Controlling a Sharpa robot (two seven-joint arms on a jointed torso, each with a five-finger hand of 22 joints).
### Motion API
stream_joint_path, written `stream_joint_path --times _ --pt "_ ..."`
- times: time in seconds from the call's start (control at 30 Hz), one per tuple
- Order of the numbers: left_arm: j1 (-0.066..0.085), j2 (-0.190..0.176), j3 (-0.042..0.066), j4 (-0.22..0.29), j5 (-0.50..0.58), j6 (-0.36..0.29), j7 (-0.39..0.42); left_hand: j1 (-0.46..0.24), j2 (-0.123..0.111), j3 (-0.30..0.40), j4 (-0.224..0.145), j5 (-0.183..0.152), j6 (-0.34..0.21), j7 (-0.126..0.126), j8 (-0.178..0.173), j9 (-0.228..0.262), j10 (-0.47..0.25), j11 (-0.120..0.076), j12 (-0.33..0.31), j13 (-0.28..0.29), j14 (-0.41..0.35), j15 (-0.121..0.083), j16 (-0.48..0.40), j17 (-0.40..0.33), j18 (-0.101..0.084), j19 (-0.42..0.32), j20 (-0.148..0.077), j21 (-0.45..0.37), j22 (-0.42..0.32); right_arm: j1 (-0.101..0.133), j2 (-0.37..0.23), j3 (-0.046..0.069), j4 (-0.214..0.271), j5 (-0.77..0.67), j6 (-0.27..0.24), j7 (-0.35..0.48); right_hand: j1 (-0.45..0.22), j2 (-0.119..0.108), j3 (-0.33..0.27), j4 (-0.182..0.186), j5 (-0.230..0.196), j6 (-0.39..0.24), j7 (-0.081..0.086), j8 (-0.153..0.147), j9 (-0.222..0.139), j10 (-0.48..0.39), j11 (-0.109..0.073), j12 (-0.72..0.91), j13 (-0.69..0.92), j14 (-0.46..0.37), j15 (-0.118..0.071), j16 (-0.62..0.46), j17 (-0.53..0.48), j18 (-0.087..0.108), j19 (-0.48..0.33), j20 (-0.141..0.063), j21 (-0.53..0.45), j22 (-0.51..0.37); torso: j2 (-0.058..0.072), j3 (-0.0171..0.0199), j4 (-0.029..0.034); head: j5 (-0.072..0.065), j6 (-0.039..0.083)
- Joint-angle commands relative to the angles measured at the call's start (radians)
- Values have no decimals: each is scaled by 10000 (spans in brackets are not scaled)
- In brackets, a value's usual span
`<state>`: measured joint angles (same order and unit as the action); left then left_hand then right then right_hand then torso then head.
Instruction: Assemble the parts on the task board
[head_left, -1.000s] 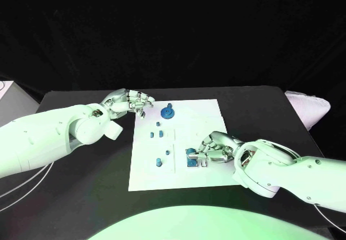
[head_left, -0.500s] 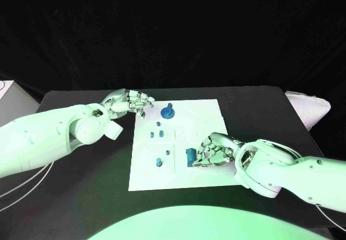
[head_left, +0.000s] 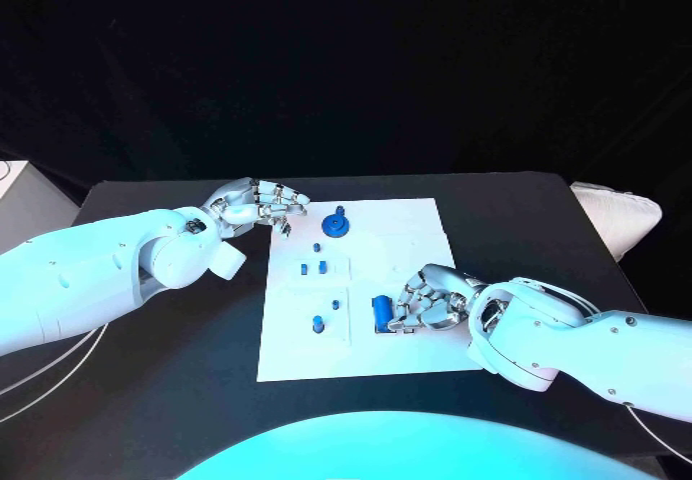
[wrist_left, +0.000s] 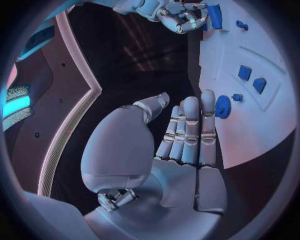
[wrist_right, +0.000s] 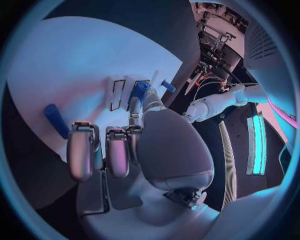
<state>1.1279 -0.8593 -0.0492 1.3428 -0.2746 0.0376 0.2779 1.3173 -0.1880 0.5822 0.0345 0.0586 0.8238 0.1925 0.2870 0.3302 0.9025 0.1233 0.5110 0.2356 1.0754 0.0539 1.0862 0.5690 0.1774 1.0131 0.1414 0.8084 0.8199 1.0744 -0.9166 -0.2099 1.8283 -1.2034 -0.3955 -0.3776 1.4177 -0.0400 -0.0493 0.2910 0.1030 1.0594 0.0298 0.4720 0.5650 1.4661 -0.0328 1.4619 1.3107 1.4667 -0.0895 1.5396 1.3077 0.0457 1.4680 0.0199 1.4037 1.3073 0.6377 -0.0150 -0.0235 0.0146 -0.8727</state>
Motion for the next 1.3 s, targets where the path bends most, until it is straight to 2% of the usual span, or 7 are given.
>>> stream_joint_path --times 0.03,0.2,0.37,0.47,0.63,1.1,1.3 --pt "-10 19 4 11 57 184 35 61 7 -30 51 29 -77 -7 69 -13 -63 24 67 -12 -50 -20 48 16 68 10 33 -55 -14 4 26 11 -84 25 100 -172 20 112 79 -6 24 53 -9 1 -18 584 -72 33 1920 913 -81 40 2031 -125 524 -63 33 1838 -5 5 -12 6 1" --pt "-11 17 2 11 57 191 30 61 7 -30 51 29 -77 -7 69 -13 -63 24 67 -12 -50 -20 48 16 68 10 33 -55 -14 2 45 11 -113 143 359 -59 5 91 73 -10 12 44 -7 2 -22 580 -74 23 1915 912 -84 40 2030 -123 521 -65 22 1834 -2 3 -11 14 1" --pt "-13 10 0 13 57 194 23 80 17 -25 60 29 -76 -10 93 -17 -65 21 82 -15 -58 -23 49 17 69 10 32 -67 -20 2 63 10 -122 261 882 81 -116 -55 -1 -8 -65 13 18 12 -35 548 -55 -47 1875 898 -75 10 1968 -106 492 -63 -72 1796 0 6 -4 7 1" --pt "-13 9 -1 13 57 194 20 80 17 -25 60 29 -76 -10 93 -17 -65 21 82 -15 -58 -23 49 17 69 10 32 -67 -20 2 81 10 -150 276 1002 87 -131 -88 -11 -14 -111 3 22 15 -38 535 -50 -75 1858 893 -70 1 1948 -99 481 -61 -107 1781 1 8 0 10 1" --pt "-14 7 -3 13 57 198 14 80 17 -25 60 29 -76 -10 93 -17 -65 21 82 -15 -58 -23 49 17 69 10 32 -67 -20 -1 132 9 -208 230 911 -16 -124 -90 -6 -19 -126 2 20 17 -39 531 -50 -82 1854 891 -69 -3 1940 -98 479 -60 -112 1779 -3 6 0 18 1" --pt "-16 2 -6 14 55 215 6 80 17 -25 60 29 -76 -10 93 -17 -65 21 82 -15 -58 -23 49 17 69 10 32 -67 -20 -32 158 9 -260 116 303 -200 -272 119 77 14 -69 15 20 53 -54 556 -49 -35 1889 904 -68 22 1998 -113 504 -56 -42 1822 -4 1 -5 17 1" --pt "-18 2 -6 13 53 217 11 80 17 -25 60 29 -76 -10 93 -17 -65 21 82 -15 -58 -23 49 17 69 10 32 -67 -20 -35 12 9 -165 559 572 642 -451 19 -1 -2 -79 -39 42 59 -66 514 -34 -131 1832 888 -57 -13 1926 -85 462 -50 -186 1761 -14 -3 -3 4 1"
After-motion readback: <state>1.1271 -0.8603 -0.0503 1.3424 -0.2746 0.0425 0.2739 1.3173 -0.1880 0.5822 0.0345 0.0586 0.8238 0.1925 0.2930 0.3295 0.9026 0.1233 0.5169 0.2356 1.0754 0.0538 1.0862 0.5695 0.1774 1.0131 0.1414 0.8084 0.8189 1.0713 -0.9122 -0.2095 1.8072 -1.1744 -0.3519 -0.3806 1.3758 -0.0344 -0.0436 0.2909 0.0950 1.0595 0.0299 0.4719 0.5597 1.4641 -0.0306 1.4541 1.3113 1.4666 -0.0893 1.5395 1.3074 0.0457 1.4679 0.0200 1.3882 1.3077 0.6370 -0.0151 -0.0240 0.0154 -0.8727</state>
